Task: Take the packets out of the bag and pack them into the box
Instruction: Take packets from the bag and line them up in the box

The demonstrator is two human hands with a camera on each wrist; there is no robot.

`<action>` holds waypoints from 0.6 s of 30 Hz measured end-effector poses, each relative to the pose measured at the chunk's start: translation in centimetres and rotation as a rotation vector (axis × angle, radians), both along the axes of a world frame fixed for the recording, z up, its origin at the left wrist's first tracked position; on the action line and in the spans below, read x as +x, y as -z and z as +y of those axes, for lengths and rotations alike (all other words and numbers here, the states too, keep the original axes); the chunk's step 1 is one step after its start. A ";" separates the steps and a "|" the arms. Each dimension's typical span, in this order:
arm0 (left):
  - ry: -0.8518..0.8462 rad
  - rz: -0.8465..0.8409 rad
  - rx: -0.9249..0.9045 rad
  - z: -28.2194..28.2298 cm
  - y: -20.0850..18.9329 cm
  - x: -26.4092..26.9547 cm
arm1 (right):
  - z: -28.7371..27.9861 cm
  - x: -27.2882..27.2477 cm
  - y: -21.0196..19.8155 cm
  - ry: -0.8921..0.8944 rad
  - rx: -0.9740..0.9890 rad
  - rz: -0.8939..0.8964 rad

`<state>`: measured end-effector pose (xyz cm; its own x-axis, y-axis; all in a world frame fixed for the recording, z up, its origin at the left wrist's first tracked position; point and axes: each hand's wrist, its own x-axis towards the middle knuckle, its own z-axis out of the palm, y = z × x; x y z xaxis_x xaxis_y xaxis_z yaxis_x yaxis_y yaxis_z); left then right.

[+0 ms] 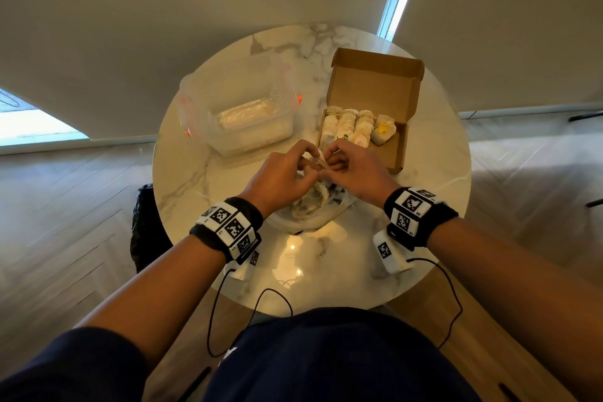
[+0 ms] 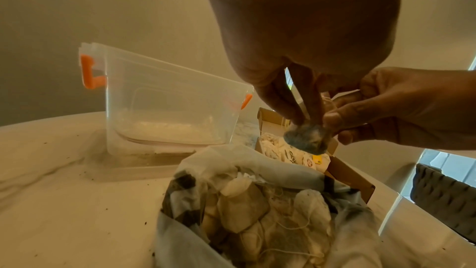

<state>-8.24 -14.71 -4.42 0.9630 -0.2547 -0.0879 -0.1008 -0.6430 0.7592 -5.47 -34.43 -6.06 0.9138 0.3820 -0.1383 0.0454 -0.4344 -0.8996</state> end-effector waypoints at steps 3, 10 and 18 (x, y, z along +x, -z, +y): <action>-0.031 -0.026 -0.040 0.0 -0.2 0.3 | -0.2 0.2 0.2 0.014 -0.027 -0.044; -0.033 -0.079 -0.047 -0.5 0.3 2.1 | -2.9 1.9 -1.5 0.073 -0.015 -0.167; 0.132 -0.019 0.151 -4.2 2.9 5.1 | -8.2 5.0 -3.9 0.195 -0.032 -0.156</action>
<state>-3.16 -18.87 -7.35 0.9241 -0.3640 -0.1165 -0.2053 -0.7298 0.6521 -0.50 -42.64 -2.20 0.9809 0.1943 0.0005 0.0949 -0.4770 -0.8738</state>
